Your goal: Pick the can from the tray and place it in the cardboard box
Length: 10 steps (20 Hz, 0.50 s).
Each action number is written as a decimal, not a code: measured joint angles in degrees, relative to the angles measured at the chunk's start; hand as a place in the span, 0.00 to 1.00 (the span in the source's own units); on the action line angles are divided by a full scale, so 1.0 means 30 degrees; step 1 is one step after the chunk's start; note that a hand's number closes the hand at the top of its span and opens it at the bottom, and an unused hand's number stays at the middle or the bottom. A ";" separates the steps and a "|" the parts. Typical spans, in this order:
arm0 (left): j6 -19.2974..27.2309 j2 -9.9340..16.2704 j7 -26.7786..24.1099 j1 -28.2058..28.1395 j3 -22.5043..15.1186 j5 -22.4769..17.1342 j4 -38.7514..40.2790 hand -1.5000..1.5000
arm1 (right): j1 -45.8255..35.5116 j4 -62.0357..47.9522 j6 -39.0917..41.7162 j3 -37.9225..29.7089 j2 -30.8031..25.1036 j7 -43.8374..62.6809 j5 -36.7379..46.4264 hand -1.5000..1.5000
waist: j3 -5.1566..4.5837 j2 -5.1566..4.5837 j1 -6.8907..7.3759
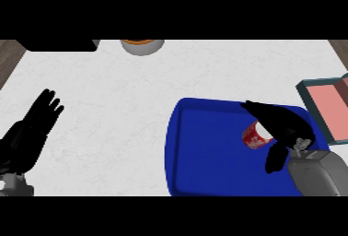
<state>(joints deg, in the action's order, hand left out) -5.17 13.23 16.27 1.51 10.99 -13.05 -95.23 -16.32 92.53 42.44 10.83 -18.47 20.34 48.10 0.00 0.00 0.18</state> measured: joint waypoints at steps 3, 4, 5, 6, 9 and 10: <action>-0.0167 -0.0067 -0.0017 0.0182 0.0088 0.0081 0.0300 0.50 | 0.0030 -0.0278 -0.0218 -0.0059 0.0206 -0.0336 0.0473 1.00 | -0.0001 0.0005 -0.0016; -0.0132 -0.0163 -0.0038 0.0302 0.0019 0.0165 0.0343 0.50 | -0.0051 -0.0554 -0.0546 -0.0102 0.0152 -0.0716 0.0659 1.00 | -0.0002 0.0002 -0.0014; -0.0116 -0.0169 0.0138 0.0388 0.0078 0.0088 0.0304 0.50 | 0.0175 -0.0226 -0.0614 -0.0082 0.0082 -0.0988 0.0696 1.00 | 0.0000 0.0002 -0.0027; -0.0154 -0.0167 0.0129 0.0322 0.0122 0.0088 0.0201 0.50 | 0.0368 -0.0045 -0.0811 -0.0073 0.0019 -0.1354 0.0747 1.00 | 0.0000 0.0006 -0.0030; -0.0196 -0.0194 0.0241 0.0441 0.0194 0.0144 0.0195 0.50 | 0.0267 -0.0551 -0.1614 -0.0074 -0.0123 -0.2556 0.1245 1.00 | -0.0015 0.0020 -0.0012; -0.0221 -0.0169 0.0204 0.0588 0.0263 0.0165 0.0327 0.50 | 0.0053 -0.0775 -0.1649 -0.0185 -0.0148 -0.2852 0.1326 1.00 | -0.0013 0.0016 -0.0012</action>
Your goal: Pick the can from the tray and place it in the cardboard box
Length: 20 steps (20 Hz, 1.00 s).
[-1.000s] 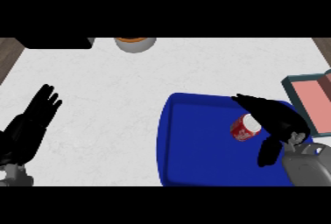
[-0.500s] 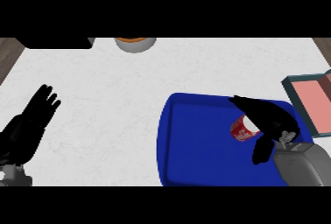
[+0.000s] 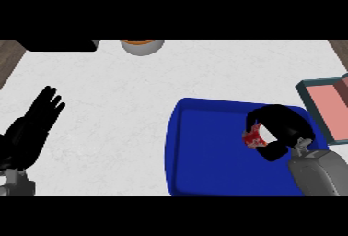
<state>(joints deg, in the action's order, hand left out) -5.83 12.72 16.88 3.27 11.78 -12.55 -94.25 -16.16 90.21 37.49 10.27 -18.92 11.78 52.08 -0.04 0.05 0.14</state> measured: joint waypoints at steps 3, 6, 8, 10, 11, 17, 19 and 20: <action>-0.0132 -0.0124 -0.0186 -0.0322 0.0072 0.0109 -0.0067 0.50 | -0.0276 -0.0459 -0.0360 -0.0011 0.0218 -0.0548 0.0496 1.00 | -0.0011 0.0011 0.0012; -0.0284 -0.0133 -0.0223 -0.0289 0.0197 0.0081 0.0022 0.50 | -0.0342 -0.0569 -0.0673 0.0035 0.0523 -0.0865 0.0876 1.00 | -0.0013 0.0011 0.0009; -0.0429 0.0097 0.0045 -0.0185 0.0354 -0.0075 -0.0088 0.50 | -0.0903 -0.1556 -0.1055 -0.0552 0.0914 -0.0256 0.1066 1.00 | -0.0032 0.0013 0.0047; -0.0464 0.0024 0.0011 -0.0122 0.0236 -0.0049 -0.0105 0.50 | -0.1763 -0.2757 -0.1473 -0.1687 0.1574 0.1343 0.1197 1.00 | -0.0045 -0.0018 0.0175; -0.0400 -0.0077 0.0088 -0.0094 0.0087 0.0017 -0.0236 0.50 | -0.2137 -0.3349 -0.1859 -0.2365 0.1918 0.2270 0.1281 1.00 | -0.0056 -0.0035 0.0266; -0.0169 -0.0313 -0.0005 0.0451 -0.0200 0.0352 0.0156 0.50 | -0.5340 -0.7175 -0.4568 -0.4931 0.3125 0.6914 0.2569 1.00 | -0.0041 -0.0143 0.0487; -0.0267 -0.0327 -0.0189 0.0179 -0.0145 0.0347 0.0130 0.50 | -0.6349 -0.8309 -0.5537 -0.5221 0.3253 0.7662 0.3048 1.00 | -0.0016 -0.0129 0.0448; -0.0380 -0.0269 -0.0232 0.0026 -0.0039 0.0245 0.0083 0.50 | -0.6830 -0.8512 -0.5784 -0.5226 0.3256 0.7989 0.3271 1.00 | -0.0011 -0.0114 0.0408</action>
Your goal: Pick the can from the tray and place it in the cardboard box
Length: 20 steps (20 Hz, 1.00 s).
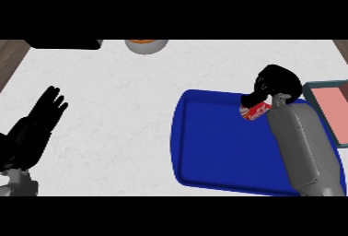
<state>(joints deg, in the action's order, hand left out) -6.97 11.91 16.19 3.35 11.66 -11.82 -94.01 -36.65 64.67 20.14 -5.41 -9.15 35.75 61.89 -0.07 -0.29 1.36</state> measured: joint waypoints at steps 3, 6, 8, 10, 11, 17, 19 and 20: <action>0.0039 0.0060 0.0033 0.0242 0.0126 0.0012 0.0357 0.50 | -0.1597 -0.0645 -0.0885 -0.0009 0.0102 0.0747 0.0567 1.00 | 0.0012 0.0018 -0.0104; 0.0022 0.0026 0.0002 -0.0114 0.0138 0.0063 0.0098 0.50 | -0.2541 -0.0293 -0.1310 0.0189 -0.0192 0.0844 0.0961 1.00 | 0.0015 0.0066 -0.0180; 0.0109 -0.0100 0.0057 -0.0205 0.0083 0.0084 -0.0011 0.50 | -0.3399 0.0468 -0.1372 0.0509 -0.0056 0.1695 0.1464 1.00 | 0.0018 0.0104 -0.0243; 0.0036 0.0009 0.0055 -0.0431 0.0280 -0.0055 -0.0267 0.50 | -0.4371 0.1028 -0.1300 0.0494 -0.0304 0.2380 0.1821 1.00 | 0.0013 0.0132 -0.0242; 0.0092 0.0009 0.0137 -0.0403 0.0273 -0.0024 -0.0310 0.50 | -0.4723 0.1548 -0.1180 0.0557 -0.0388 0.2790 0.2017 1.00 | 0.0012 0.0155 -0.0303; -0.0150 0.0202 0.0059 -0.0367 0.0559 -0.0213 0.0057 0.50 | -0.6204 0.3686 -0.0610 0.0143 -0.1649 0.4871 0.3147 1.00 | 0.0009 0.0167 -0.0442; 0.0057 0.0078 0.0243 -0.0289 0.0344 0.0020 -0.0147 0.50 | -0.6325 0.3982 -0.0527 -0.0088 -0.2184 0.5176 0.3456 1.00 | 0.0005 0.0163 -0.0447; -0.0094 0.0283 0.0351 -0.0282 0.0579 -0.0219 -0.0208 0.50 | -0.6416 0.4221 -0.0333 -0.0321 -0.2606 0.5233 0.3496 1.00 | 0.0011 0.0159 -0.0453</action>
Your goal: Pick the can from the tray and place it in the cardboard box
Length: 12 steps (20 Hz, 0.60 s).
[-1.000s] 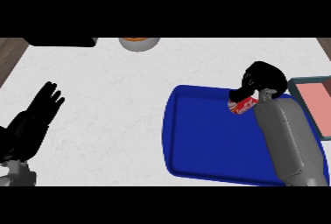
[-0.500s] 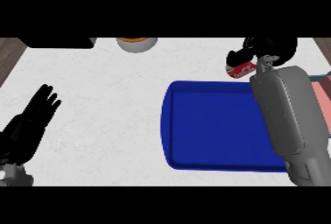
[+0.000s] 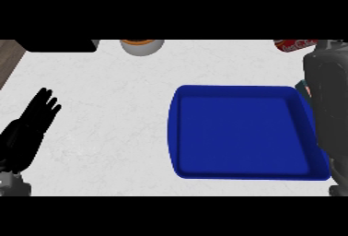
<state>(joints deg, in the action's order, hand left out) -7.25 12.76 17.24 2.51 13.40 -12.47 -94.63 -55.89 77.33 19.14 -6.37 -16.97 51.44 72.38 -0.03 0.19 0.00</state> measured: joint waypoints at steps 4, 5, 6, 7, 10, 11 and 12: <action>0.0239 -0.0403 -0.0463 0.0105 -0.0347 0.0528 0.0385 0.50 | 0.0240 0.0065 -0.0365 -0.0611 -0.0843 0.0183 0.0352 1.00 | 0.0002 -0.0031 0.0012; 0.0239 -0.0368 -0.0445 0.0221 -0.0287 0.0500 0.0482 0.50 | 0.0275 -0.0105 -0.0443 -0.0905 -0.1192 -0.0022 0.0243 1.00 | 0.0002 -0.0043 0.0022; 0.0171 -0.0322 -0.0434 0.0237 -0.0240 0.0445 0.0493 0.50 | 0.0375 -0.0118 -0.0334 -0.1136 -0.1580 -0.0212 0.0143 1.00 | 0.0004 -0.0045 0.0022; 0.0141 -0.0262 -0.0442 0.0363 -0.0168 0.0413 0.0598 0.50 | 0.0353 -0.0302 -0.0308 -0.1181 -0.1753 -0.0227 0.0199 1.00 | 0.0007 -0.0047 0.0032; -0.0019 -0.0275 -0.0479 0.0042 -0.0109 0.0299 0.0337 0.50 | 0.1241 -0.0208 -0.0185 -0.1618 -0.2627 -0.0969 -0.0092 1.00 | 0.0007 -0.0043 0.0033; 0.0006 -0.0313 -0.0506 0.0159 -0.0141 0.0351 0.0502 0.50 | 0.1309 -0.0528 -0.0319 -0.1881 -0.2965 -0.1365 -0.0270 1.00 | 0.0008 -0.0052 0.0039; -0.0149 -0.0322 -0.0712 -0.0123 -0.0088 0.0286 0.0402 0.50 | 0.1364 -0.0922 -0.0580 -0.2049 -0.3250 -0.1735 -0.0344 1.00 | 0.0009 -0.0059 0.0073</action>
<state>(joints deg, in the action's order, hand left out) -7.70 11.80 15.11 2.14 13.14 -11.61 -93.42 -51.80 74.57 17.40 -12.51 -26.72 46.24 71.35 -0.01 0.01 0.23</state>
